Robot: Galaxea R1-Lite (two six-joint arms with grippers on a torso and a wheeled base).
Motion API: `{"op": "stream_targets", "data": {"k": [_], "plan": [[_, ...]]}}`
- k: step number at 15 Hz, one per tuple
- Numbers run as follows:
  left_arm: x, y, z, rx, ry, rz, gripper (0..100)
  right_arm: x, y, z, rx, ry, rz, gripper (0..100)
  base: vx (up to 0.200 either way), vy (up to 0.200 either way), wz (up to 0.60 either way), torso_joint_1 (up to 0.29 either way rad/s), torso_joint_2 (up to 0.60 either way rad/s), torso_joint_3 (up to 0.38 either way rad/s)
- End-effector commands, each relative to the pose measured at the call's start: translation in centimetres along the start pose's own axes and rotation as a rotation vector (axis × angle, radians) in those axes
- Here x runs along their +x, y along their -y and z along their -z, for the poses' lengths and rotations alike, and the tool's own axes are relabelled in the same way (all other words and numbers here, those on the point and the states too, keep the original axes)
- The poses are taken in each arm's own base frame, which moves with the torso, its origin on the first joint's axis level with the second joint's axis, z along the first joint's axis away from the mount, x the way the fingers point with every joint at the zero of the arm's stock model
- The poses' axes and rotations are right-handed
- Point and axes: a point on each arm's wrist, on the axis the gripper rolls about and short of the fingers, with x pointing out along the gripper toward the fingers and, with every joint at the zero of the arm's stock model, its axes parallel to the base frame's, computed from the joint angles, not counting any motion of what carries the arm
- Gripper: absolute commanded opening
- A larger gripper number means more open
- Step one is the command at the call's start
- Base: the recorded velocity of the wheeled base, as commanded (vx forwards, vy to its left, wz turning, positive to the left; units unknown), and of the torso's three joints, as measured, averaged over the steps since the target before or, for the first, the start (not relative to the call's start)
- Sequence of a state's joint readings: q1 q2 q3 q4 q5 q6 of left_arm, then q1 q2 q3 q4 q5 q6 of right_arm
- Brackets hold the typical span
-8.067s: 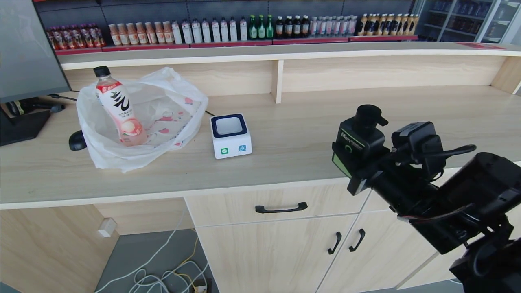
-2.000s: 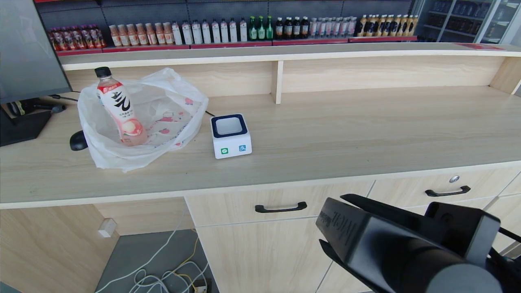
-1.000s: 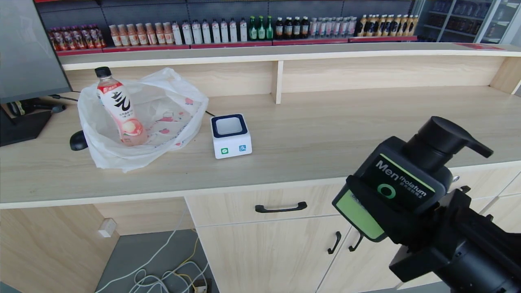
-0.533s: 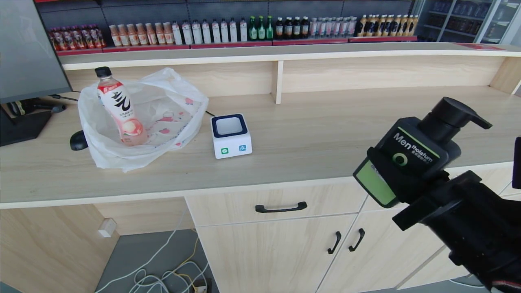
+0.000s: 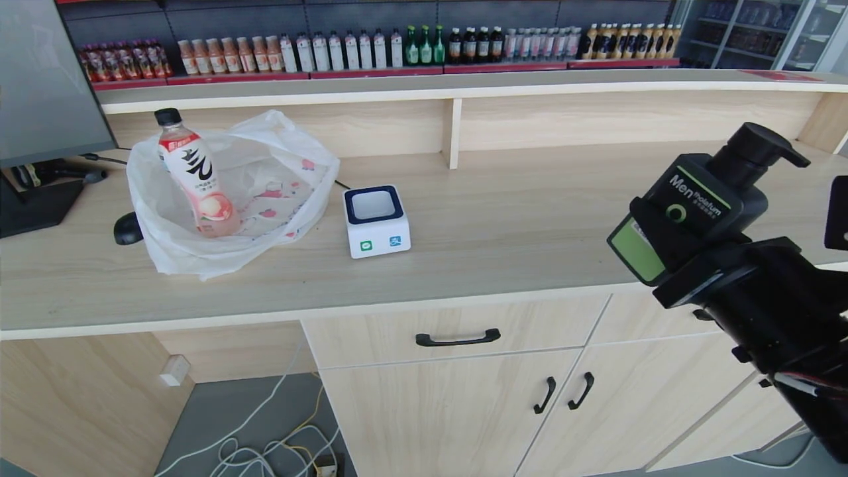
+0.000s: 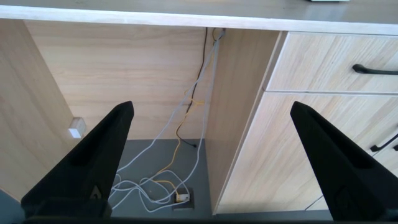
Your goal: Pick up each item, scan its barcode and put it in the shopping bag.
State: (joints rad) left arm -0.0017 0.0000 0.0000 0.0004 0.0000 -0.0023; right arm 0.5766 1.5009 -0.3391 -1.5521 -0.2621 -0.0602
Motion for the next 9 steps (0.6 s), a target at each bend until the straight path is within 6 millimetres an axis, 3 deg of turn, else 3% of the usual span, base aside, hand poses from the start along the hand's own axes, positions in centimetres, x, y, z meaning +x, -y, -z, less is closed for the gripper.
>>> {"op": "stream_targets", "data": {"k": [1, 3, 4, 9], "plan": [[0.0, 0.0, 0.0, -0.001, 0.0, -0.002, 100, -0.8, 1.7, -0.4, -0.026, 0.007, 0.063, 0, 0.0, 0.0, 0.0, 0.0, 0.0, 0.0], [0.0, 0.0, 0.0, -0.004, 0.0, 0.0, 100, -3.3, 2.9, -1.2, -0.029, 0.023, 0.1, 0, 0.0, 0.0, 0.0, 0.0, 0.0, 0.0], [0.0, 0.0, 0.0, -0.004, 0.0, -0.002, 100, -3.6, 2.8, -1.6, -0.02, 0.037, 0.089, 0, 0.0, 0.2, 0.0, 0.007, 0.0, -0.002], [0.0, 0.0, 0.0, -0.004, 0.0, -0.002, 100, -3.1, 2.7, -1.4, -0.021, 0.031, 0.089, 0, 0.0, 0.2, 0.0, 0.005, 0.0, 0.0]]}}
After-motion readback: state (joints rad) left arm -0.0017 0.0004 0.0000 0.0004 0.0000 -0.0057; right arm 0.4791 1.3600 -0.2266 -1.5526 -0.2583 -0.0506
